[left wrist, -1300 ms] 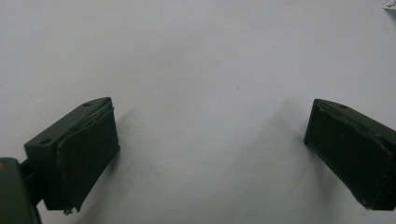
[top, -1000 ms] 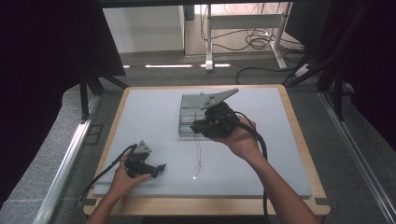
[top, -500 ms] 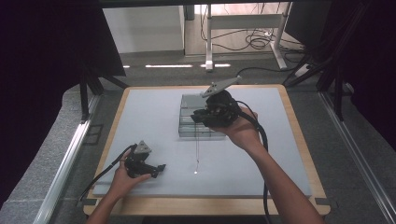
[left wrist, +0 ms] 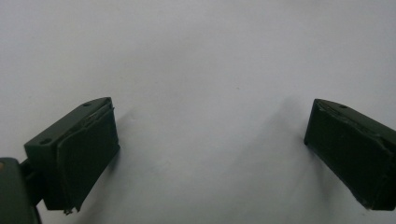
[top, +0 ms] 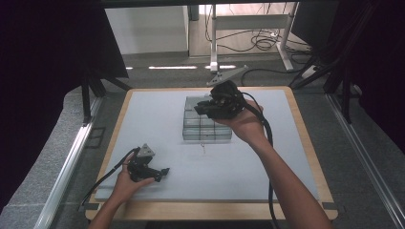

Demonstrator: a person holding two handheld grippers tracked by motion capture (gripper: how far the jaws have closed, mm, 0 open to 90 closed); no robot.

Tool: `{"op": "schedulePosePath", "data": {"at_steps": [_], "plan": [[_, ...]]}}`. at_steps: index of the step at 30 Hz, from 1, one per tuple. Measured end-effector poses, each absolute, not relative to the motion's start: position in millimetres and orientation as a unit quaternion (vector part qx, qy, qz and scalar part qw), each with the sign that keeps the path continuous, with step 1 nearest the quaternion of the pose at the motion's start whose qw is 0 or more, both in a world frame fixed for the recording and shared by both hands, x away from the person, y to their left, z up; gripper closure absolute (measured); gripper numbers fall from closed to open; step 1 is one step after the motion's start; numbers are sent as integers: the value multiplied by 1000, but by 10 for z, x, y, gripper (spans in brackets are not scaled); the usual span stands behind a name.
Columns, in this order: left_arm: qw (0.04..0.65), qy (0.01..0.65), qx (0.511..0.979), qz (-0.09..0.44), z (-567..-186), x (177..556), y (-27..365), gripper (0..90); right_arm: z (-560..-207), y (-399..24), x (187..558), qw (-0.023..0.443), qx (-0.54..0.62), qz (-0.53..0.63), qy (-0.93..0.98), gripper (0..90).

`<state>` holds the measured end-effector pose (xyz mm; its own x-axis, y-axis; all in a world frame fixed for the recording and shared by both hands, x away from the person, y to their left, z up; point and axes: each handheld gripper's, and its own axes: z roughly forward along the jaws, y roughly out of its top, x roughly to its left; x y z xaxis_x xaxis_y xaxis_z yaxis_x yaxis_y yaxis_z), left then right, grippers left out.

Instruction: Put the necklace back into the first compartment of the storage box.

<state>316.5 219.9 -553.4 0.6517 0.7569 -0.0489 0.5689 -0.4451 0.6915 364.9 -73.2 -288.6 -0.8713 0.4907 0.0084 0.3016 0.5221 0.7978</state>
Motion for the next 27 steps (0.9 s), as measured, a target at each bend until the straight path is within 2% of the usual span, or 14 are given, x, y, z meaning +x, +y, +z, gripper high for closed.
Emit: {"op": "schedulePosePath", "data": {"at_steps": [18,27], "plan": [[350,395,839,135,-5537,3166,2199,26,-2615,-640,3943,129,253,461,841,769],[349,397,838,134,-5536,3164,2198,25,-2513,-549,4215,143,273,476,824,769]]}}
